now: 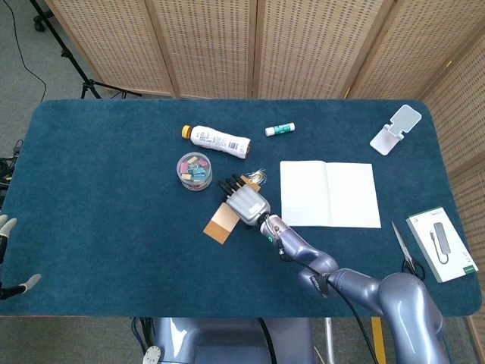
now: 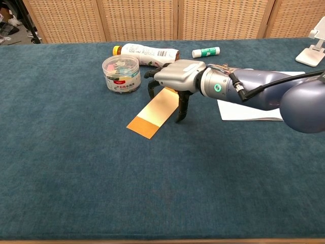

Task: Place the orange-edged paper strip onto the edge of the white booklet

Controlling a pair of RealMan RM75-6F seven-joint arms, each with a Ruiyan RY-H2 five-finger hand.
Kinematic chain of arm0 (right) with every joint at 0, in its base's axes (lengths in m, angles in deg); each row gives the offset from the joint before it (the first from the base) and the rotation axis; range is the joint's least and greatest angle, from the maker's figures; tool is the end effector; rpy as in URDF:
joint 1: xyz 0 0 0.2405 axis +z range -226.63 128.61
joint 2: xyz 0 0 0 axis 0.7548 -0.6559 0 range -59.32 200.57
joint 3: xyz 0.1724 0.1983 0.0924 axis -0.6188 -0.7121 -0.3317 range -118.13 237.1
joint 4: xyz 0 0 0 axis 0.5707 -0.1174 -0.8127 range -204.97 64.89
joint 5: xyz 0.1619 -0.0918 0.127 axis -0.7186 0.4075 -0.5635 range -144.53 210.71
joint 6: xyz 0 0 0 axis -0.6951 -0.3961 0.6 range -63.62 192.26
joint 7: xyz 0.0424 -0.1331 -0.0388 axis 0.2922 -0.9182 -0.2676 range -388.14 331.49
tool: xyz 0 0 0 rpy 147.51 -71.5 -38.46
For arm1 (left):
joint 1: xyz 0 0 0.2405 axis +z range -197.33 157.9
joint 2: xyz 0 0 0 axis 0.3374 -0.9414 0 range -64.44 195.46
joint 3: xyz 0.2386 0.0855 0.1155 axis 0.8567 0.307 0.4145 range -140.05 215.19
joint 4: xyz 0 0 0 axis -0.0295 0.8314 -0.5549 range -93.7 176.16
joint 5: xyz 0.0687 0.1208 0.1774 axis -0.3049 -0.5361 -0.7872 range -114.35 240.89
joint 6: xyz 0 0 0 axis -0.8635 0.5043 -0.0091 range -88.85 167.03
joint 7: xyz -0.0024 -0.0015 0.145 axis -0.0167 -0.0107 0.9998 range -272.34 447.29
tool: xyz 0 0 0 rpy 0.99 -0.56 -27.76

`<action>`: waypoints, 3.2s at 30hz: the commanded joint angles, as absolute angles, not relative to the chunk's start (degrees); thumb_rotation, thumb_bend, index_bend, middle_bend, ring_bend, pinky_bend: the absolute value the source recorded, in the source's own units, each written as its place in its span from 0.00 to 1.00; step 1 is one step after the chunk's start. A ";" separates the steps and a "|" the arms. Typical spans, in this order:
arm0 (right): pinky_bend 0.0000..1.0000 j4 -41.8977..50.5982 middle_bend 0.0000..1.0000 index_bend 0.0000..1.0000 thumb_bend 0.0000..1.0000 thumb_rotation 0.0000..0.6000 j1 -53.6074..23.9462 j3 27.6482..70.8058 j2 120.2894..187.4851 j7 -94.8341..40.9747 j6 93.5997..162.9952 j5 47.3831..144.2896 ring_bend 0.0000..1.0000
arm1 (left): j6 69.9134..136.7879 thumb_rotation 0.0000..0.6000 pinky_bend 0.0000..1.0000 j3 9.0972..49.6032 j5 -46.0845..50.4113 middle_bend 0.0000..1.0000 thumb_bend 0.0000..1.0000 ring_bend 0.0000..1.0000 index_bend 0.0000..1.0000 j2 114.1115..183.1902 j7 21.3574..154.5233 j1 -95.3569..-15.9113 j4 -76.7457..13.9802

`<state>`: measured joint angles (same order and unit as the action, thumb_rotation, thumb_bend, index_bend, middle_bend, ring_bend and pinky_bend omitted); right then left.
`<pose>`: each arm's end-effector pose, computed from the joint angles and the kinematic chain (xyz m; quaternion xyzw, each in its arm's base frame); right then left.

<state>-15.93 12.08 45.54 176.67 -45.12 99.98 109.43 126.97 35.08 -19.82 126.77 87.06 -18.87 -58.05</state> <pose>-0.0725 -0.4290 -0.1259 0.8620 -0.2050 0.3069 0.3476 -0.3367 0.1487 0.1684 -0.5367 -0.4364 -0.3852 0.6108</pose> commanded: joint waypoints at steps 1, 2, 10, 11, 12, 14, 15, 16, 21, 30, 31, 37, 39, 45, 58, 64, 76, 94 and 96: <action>0.00 -16.49 0.00 0.27 0.09 1.00 12.50 45.90 176.89 -45.12 100.09 109.78 0.00 | 126.79 1.00 0.00 35.06 -19.68 0.00 0.00 0.00 0.00 126.69 86.83 -18.95 -58.03; 0.00 -16.77 0.00 0.27 0.09 1.00 12.67 46.01 176.98 -45.24 100.17 109.91 0.00 | 126.75 1.00 0.00 35.05 -19.65 0.00 0.00 0.00 0.00 126.65 86.77 -18.96 -58.02; 0.00 -18.55 0.00 0.27 0.10 1.00 14.33 46.98 178.02 -47.27 99.98 110.28 0.00 | 126.97 1.00 0.00 35.02 -19.67 0.00 0.00 0.00 0.00 126.36 85.98 -18.87 -58.03; 0.00 -18.82 0.00 0.27 0.10 1.00 14.51 47.03 178.30 -47.57 99.99 110.19 0.00 | 126.97 1.00 0.00 35.01 -19.67 0.00 0.00 0.00 0.00 126.31 85.81 -18.87 -58.01; 0.00 -18.99 0.00 0.27 0.11 1.00 14.62 47.04 178.49 -47.71 99.98 110.07 0.00 | 126.98 1.00 0.00 35.01 -19.67 0.00 0.00 0.00 0.00 126.27 85.72 -18.86 -57.99; 0.00 -19.38 0.00 0.27 0.14 1.00 14.91 47.03 178.96 -48.05 99.87 109.78 0.00 | 127.05 1.00 0.00 35.00 -19.65 0.00 0.00 0.00 0.00 126.20 85.46 -18.82 -57.96; 0.00 -19.53 0.00 0.29 0.16 1.00 15.03 47.04 179.11 -48.20 99.81 109.66 0.00 | 127.07 1.00 0.00 34.99 -19.65 0.00 0.00 0.00 0.00 126.18 85.39 -18.81 -57.94; 0.00 -19.74 0.00 0.31 0.18 1.00 15.22 47.10 179.31 -48.47 99.74 109.58 0.00 | 127.07 1.00 0.00 35.00 -19.68 0.00 0.00 0.00 0.00 126.14 85.26 -18.81 -57.92; 0.00 -20.51 0.00 0.44 0.36 1.00 15.43 47.03 180.08 -48.68 99.98 108.86 0.00 | 127.05 1.00 0.00 35.09 -19.79 0.00 0.00 0.00 0.00 126.02 84.96 -18.80 -57.90; 0.00 -19.40 0.00 0.48 0.41 1.00 14.74 47.34 179.18 -48.46 102.48 109.25 0.00 | 126.87 1.00 0.00 35.17 -19.74 0.00 0.00 0.00 0.00 125.92 84.76 -18.83 -57.87; 0.00 -18.84 0.00 0.48 0.41 1.00 14.63 47.40 178.73 -48.40 102.77 109.40 0.00 | 126.82 1.00 0.00 35.18 -19.73 0.00 0.00 0.00 0.00 125.94 84.84 -18.86 -57.89; 0.00 -12.37 0.00 0.48 0.41 1.00 13.45 48.50 172.60 -49.64 105.60 111.61 0.00 | 126.51 1.00 0.00 35.32 -19.69 0.00 0.00 0.00 0.00 126.13 85.48 -19.00 -57.99; 0.00 -9.51 0.00 0.48 0.42 1.00 12.74 48.96 169.47 -50.48 106.76 112.43 0.00 | 126.46 1.00 0.00 35.38 -19.76 0.00 0.00 0.00 0.00 126.23 85.80 -19.04 -58.00; 0.00 -1.74 0.00 0.48 0.44 1.00 10.50 50.10 160.57 -53.18 108.90 113.31 0.00 | 126.21 1.00 0.00 35.74 -20.20 0.00 0.00 0.00 0.00 126.60 86.94 -19.21 -58.25; 0.00 -9.63 0.00 0.48 0.50 1.00 8.55 58.89 149.14 -53.95 110.16 123.90 0.00 | 126.62 1.00 0.00 36.23 -21.13 0.00 0.00 0.00 0.00 128.43 91.52 -19.35 -58.64; 0.00 -23.32 0.00 0.48 0.52 1.00 8.43 65.07 152.22 -43.77 112.49 131.86 0.00 | 125.81 1.00 0.00 36.06 -20.29 0.00 0.00 0.00 0.00 129.51 94.23 -19.88 -58.99; 0.00 -40.52 0.00 0.48 0.54 1.00 5.40 75.39 156.31 -29.48 116.93 140.92 0.00 | 124.32 1.00 0.00 35.62 -18.31 0.00 0.00 0.00 0.00 131.45 99.02 -20.92 -59.44; 0.00 -48.08 0.00 0.46 0.54 1.00 3.37 78.08 160.28 -24.23 121.89 143.68 0.00 | 123.24 1.00 0.00 35.76 -17.19 0.00 0.00 0.00 0.00 132.13 100.81 -21.67 -59.84; 0.00 -48.33 0.00 0.45 0.54 1.00 3.37 78.28 160.68 -24.23 121.70 143.85 0.00 | 123.39 1.00 0.00 35.75 -17.19 0.00 0.00 0.00 0.00 132.07 100.64 -21.62 -59.81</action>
